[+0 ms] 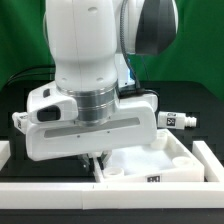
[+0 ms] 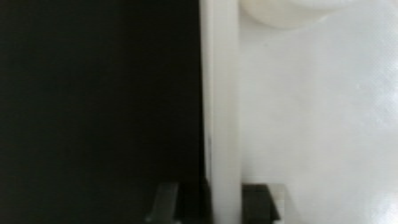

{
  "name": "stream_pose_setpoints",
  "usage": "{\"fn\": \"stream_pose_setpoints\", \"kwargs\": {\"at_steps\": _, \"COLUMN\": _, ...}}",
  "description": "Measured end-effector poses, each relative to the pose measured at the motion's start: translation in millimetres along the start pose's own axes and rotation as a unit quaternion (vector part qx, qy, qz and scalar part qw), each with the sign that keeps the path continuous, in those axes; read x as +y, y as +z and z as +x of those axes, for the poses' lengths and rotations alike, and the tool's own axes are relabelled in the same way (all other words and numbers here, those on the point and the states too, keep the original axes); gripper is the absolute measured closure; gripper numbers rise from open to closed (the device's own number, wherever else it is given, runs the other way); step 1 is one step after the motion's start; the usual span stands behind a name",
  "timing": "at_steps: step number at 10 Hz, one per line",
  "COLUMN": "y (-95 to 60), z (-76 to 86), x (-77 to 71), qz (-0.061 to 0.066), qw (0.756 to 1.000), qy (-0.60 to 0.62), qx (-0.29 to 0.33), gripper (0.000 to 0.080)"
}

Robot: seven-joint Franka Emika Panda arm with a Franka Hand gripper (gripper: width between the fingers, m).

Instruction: Assemble one leg

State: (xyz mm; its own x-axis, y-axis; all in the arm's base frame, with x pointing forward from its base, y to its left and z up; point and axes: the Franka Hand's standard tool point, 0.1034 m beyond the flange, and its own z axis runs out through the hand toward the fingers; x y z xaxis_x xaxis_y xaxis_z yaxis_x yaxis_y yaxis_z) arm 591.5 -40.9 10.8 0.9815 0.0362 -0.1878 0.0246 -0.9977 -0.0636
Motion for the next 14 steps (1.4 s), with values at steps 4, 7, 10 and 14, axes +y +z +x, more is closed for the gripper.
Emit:
{"fn": "stream_pose_setpoints", "kwargs": {"at_steps": 4, "y": 1.2, "z": 1.2, "x": -19.0, "qz": -0.007, "qw": 0.997, "qy": 0.082, "qx": -0.004, "gripper": 0.0737}}
{"fn": "stream_pose_setpoints", "kwargs": {"at_steps": 7, "y": 1.6, "z": 1.2, "x": -19.1, "qz": -0.007, "qw": 0.997, "qy": 0.073, "qx": -0.004, "gripper": 0.0737}}
{"fn": "stream_pose_setpoints", "kwargs": {"at_steps": 10, "y": -4.1, "z": -4.5, "x": -24.1, "qz": -0.007, "qw": 0.998, "qy": 0.066, "qx": -0.004, "gripper": 0.0269}}
{"fn": "stream_pose_setpoints", "kwargs": {"at_steps": 14, "y": -57.3, "z": -59.5, "x": -34.5, "qz": -0.001, "qw": 0.999, "qy": 0.051, "qx": -0.017, "gripper": 0.0157}}
